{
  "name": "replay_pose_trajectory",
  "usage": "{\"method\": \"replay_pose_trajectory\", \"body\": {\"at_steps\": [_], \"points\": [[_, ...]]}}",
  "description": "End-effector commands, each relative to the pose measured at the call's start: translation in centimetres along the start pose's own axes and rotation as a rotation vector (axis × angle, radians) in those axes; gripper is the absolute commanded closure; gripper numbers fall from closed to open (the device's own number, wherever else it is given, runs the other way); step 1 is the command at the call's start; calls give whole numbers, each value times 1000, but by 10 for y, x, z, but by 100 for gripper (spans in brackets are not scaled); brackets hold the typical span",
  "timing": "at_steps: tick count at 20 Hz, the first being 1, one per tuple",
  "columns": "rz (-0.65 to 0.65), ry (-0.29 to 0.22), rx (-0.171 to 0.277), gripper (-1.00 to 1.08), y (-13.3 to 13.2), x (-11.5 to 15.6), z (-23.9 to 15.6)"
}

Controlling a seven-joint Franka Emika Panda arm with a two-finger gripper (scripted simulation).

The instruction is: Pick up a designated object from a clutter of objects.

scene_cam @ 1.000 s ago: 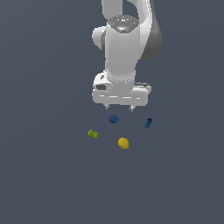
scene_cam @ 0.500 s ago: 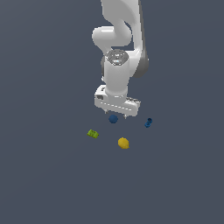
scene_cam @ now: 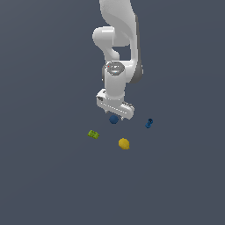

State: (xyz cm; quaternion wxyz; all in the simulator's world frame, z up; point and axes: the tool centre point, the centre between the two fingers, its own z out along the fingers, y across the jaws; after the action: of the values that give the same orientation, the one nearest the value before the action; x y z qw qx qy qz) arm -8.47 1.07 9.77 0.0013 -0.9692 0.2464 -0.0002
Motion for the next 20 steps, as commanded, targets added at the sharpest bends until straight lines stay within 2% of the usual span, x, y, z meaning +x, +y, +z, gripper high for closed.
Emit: {"method": "replay_pose_trajectory", "body": {"at_steps": [1, 13, 20], "points": [[26, 1, -1, -92, 5, -6, 8], [51, 0, -3, -92, 9, -13, 20], [53, 0, -3, -92, 10, -14, 46]]}}
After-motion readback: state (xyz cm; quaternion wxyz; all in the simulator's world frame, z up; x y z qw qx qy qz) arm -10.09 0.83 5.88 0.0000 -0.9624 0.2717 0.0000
